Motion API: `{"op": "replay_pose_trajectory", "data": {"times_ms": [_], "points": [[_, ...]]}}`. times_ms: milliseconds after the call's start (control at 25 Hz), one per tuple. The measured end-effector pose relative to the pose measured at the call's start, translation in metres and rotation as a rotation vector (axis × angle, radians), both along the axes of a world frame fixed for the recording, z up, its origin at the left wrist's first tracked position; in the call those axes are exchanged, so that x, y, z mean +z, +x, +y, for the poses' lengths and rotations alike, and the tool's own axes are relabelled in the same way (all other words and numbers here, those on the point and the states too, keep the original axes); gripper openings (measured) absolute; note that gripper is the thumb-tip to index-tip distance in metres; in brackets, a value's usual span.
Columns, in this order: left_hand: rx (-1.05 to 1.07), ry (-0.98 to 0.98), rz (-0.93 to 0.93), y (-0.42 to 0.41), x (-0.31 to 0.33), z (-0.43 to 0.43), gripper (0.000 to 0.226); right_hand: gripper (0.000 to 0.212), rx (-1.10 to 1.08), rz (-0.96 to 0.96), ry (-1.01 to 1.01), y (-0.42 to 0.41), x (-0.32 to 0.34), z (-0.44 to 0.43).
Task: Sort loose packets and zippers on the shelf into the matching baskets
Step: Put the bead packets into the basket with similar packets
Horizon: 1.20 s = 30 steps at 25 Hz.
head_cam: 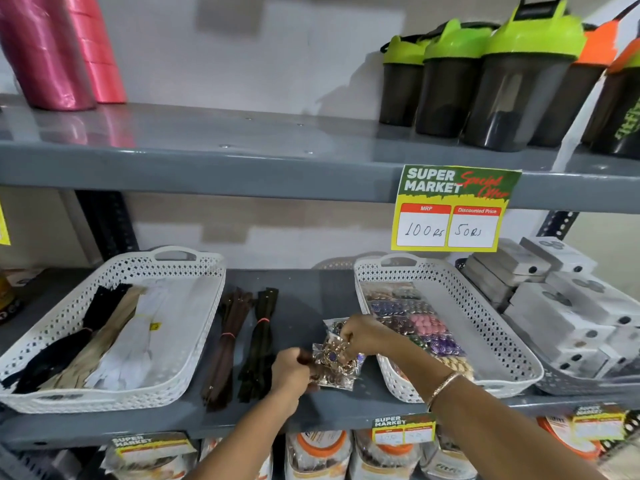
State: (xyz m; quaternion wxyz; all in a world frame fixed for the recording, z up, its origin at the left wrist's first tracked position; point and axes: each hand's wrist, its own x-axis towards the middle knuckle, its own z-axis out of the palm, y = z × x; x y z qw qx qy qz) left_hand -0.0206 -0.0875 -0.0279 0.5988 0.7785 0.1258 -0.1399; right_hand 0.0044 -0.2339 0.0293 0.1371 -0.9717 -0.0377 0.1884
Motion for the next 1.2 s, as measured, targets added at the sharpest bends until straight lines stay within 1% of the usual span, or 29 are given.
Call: {"op": "replay_pose_trajectory", "data": {"times_ms": [40,80,160,240,360,400,440,480,520,560,600,640,680,720,760,800,840,880,960,1040,1120,1200], "points": [[0.001,-0.016,0.000,0.001,0.005,0.003,0.032,0.044,-0.017,-0.030,0.020,-0.001,0.000,-0.001],[-0.001,-0.016,-0.009,0.003,0.009,0.004,0.032,0.038,-0.051,-0.050,0.041,0.000,0.003,-0.004],[-0.013,-0.033,-0.036,0.009,0.021,0.007,0.027,0.015,-0.099,-0.101,0.083,-0.004,0.019,-0.008],[-0.022,-0.106,-0.065,0.016,0.039,0.009,0.018,0.030,-0.149,-0.131,0.141,-0.004,0.038,-0.023],[-0.068,-0.209,-0.057,0.020,0.068,-0.011,0.023,0.038,-0.203,-0.175,0.112,-0.008,0.067,-0.067],[-0.093,-0.210,-0.048,0.019,0.076,-0.023,0.024,0.039,-0.220,-0.174,0.109,-0.010,0.074,-0.083],[-0.125,-0.195,-0.034,0.017,0.082,-0.036,0.024,0.033,-0.236,-0.149,0.085,-0.013,0.077,-0.100],[-0.165,-0.177,-0.021,0.013,0.087,-0.052,0.025,0.023,-0.237,-0.137,0.046,-0.016,0.079,-0.116],[-0.191,-0.151,-0.009,0.010,0.089,-0.068,0.026,0.022,-0.235,-0.106,0.003,-0.019,0.077,-0.130],[-0.211,-0.123,0.003,0.007,0.088,-0.083,0.025,0.027,-0.226,-0.062,-0.040,-0.023,0.074,-0.143],[-0.226,-0.076,0.012,0.004,0.087,-0.098,0.020,0.022,-0.237,-0.020,-0.058,-0.028,0.070,-0.151],[-0.237,-0.013,0.014,0.002,0.086,-0.111,0.010,0.009,-0.215,0.003,-0.071,-0.034,0.065,-0.157],[-0.250,0.062,0.019,0.001,0.081,-0.123,0.013,0.016,-0.210,0.041,-0.094,-0.038,0.057,-0.164],[-0.269,0.156,0.000,0.000,0.077,-0.132,0.024,0.032,-0.203,0.078,-0.109,-0.041,0.049,-0.169],[-0.288,0.253,-0.051,0.000,0.072,-0.139,0.029,0.038,-0.200,0.103,-0.103,-0.043,0.042,-0.172],[-0.308,0.347,-0.095,-0.001,0.068,-0.143,0.030,0.034,-0.193,0.129,-0.097,-0.044,0.036,-0.174],[-0.324,0.427,-0.124,-0.004,0.067,-0.145,0.029,0.025,-0.182,0.144,-0.096,-0.045,0.031,-0.173],[-0.340,0.483,-0.148,-0.009,0.066,-0.148,0.029,0.019,-0.188,0.153,-0.100,-0.045,0.027,-0.172],[-0.354,0.532,-0.165,-0.013,0.063,-0.149,0.031,0.029,-0.221,0.150,-0.067,-0.045,0.022,-0.170],[-0.354,0.541,-0.158,-0.018,0.063,-0.150,0.032,0.038,-0.229,0.150,-0.015,-0.045,0.016,-0.170],[-0.375,0.567,-0.177,-0.023,0.065,-0.153,0.031,0.041,-0.246,0.132,0.026,-0.044,0.014,-0.171],[-0.429,0.627,-0.211,-0.030,0.068,-0.156,0.028,0.040,-0.232,0.125,0.022,-0.045,0.013,-0.172]]}}
